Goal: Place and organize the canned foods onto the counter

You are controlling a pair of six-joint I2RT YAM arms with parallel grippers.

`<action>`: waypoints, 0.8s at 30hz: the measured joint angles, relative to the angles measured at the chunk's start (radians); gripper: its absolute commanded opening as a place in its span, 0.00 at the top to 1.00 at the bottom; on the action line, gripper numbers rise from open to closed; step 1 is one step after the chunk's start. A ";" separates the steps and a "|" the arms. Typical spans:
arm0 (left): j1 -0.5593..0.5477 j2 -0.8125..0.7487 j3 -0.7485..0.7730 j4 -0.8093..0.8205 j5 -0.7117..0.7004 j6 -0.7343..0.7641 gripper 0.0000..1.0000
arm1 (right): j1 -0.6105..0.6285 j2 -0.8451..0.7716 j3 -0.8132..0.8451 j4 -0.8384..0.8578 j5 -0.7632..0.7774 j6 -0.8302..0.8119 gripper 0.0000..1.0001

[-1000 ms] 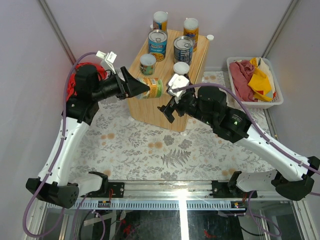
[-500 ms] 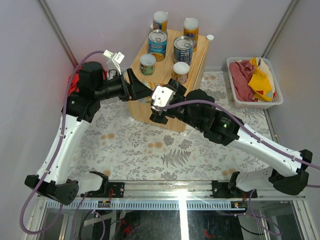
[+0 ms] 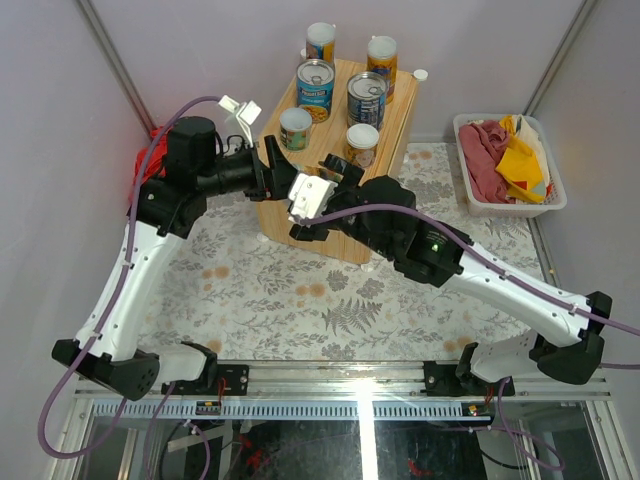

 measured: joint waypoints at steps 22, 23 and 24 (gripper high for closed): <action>-0.014 0.022 0.066 -0.086 -0.016 0.085 0.98 | 0.000 0.101 0.051 -0.003 0.026 -0.060 0.75; -0.014 0.022 0.066 -0.086 -0.017 0.086 0.93 | 0.000 0.101 0.051 -0.003 0.027 -0.060 0.78; -0.014 0.022 0.066 -0.086 -0.019 0.087 0.85 | 0.000 0.101 0.051 -0.003 0.027 -0.060 0.81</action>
